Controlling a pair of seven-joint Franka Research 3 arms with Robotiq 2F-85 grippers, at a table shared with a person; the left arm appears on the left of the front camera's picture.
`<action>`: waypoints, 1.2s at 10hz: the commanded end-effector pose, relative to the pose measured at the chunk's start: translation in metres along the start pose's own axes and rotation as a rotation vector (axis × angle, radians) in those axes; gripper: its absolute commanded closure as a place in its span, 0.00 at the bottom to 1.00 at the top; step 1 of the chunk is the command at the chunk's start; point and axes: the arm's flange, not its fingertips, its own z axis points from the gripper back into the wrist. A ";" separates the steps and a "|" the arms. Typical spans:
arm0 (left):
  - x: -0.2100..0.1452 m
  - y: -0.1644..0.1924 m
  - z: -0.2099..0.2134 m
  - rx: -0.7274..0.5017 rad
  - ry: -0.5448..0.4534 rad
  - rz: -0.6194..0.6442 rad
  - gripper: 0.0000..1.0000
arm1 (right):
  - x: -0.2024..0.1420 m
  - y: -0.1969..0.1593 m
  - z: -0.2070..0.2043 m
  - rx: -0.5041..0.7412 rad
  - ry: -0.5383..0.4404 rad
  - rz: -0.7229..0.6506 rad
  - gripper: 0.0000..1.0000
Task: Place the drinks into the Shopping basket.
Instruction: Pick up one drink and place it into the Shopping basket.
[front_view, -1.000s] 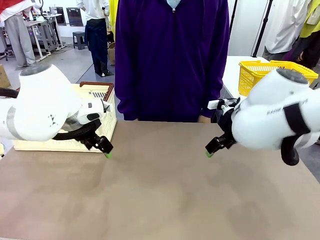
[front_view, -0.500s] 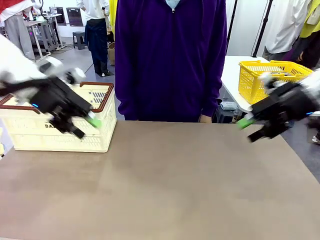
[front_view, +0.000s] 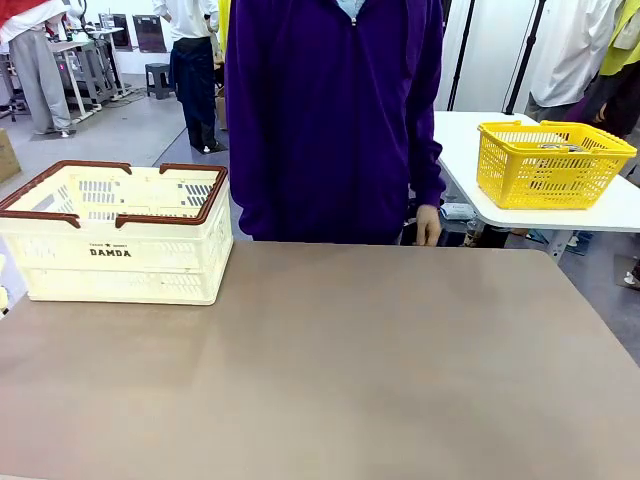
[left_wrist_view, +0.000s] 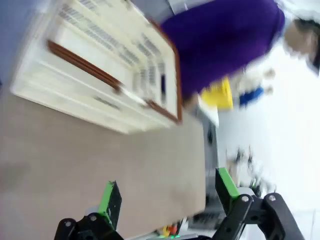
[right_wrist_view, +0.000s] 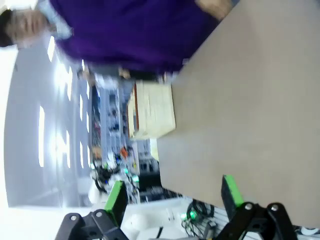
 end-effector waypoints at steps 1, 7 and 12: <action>-0.021 0.031 -0.025 -0.017 -0.171 0.108 0.00 | 0.004 -0.016 -0.023 0.040 -0.055 0.049 0.00; 0.008 0.024 0.023 0.007 -0.112 0.083 0.00 | 0.000 0.000 0.000 0.000 0.000 0.000 0.00; 0.008 0.024 0.023 0.007 -0.112 0.083 0.00 | 0.000 0.000 0.000 0.000 0.000 0.000 0.00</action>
